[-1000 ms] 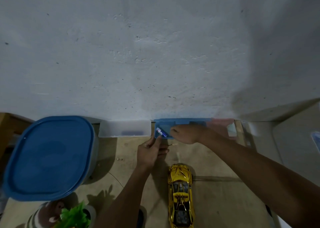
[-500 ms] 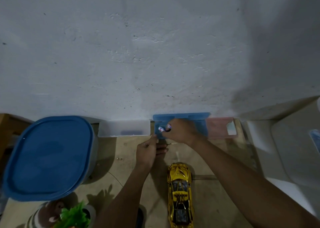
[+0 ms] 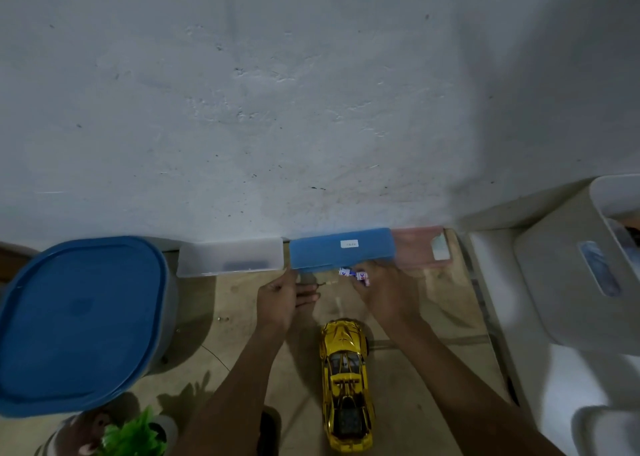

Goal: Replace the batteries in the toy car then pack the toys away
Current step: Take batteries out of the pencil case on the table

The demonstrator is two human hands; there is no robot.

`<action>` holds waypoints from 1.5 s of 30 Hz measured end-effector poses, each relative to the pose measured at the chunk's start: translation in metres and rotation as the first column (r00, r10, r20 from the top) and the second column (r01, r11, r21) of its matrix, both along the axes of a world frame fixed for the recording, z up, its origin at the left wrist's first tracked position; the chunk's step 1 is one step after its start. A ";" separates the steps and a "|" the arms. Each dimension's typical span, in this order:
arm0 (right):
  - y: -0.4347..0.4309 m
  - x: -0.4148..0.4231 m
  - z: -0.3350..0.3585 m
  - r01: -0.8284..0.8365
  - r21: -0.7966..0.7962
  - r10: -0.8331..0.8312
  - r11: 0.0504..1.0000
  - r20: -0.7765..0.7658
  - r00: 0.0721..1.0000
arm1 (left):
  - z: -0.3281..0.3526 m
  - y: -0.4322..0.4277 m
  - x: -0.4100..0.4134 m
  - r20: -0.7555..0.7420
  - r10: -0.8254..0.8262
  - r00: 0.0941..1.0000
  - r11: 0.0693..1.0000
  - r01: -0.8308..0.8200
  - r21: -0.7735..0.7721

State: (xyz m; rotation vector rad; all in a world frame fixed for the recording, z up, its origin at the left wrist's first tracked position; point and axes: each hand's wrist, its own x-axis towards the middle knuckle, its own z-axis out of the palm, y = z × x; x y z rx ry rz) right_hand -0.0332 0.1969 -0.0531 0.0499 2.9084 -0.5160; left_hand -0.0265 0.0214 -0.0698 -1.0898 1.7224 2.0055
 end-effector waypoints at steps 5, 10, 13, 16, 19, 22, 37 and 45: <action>-0.002 0.013 -0.010 0.009 -0.161 0.001 0.987 0.065 0.998 | -0.001 -0.001 -0.001 -0.007 -0.014 1.000 1.000 0.014 0.001; 0.003 0.021 -0.013 0.014 -0.265 0.009 0.964 0.086 0.996 | -0.003 -0.003 0.000 -0.008 -0.020 1.000 1.000 0.020 -0.006; 0.005 0.022 -0.012 0.037 -0.286 0.000 0.957 0.127 0.992 | -0.002 -0.002 0.000 -0.014 -0.029 0.999 1.000 0.029 -0.010; 0.008 0.020 -0.011 0.022 -0.277 0.008 0.961 0.108 0.994 | -0.002 -0.002 0.000 -0.018 -0.033 0.999 0.999 0.033 -0.004; 0.011 0.021 -0.012 0.024 -0.254 -0.013 0.967 0.046 0.999 | -0.002 -0.002 0.001 -0.026 -0.047 0.999 0.999 0.047 0.004; 0.015 0.022 -0.015 0.020 -0.225 -0.016 0.974 0.017 1.000 | -0.001 -0.003 0.001 -0.028 -0.064 0.998 0.998 0.064 0.022; 0.015 0.005 -0.023 -0.219 0.057 0.226 0.974 -0.323 0.919 | 0.001 -0.001 0.002 -0.055 -0.039 0.998 0.999 0.038 -0.024; 0.007 -0.013 -0.016 -0.251 0.059 0.258 0.966 -0.248 0.934 | 0.001 0.000 0.003 -0.062 -0.042 0.997 0.999 0.040 -0.032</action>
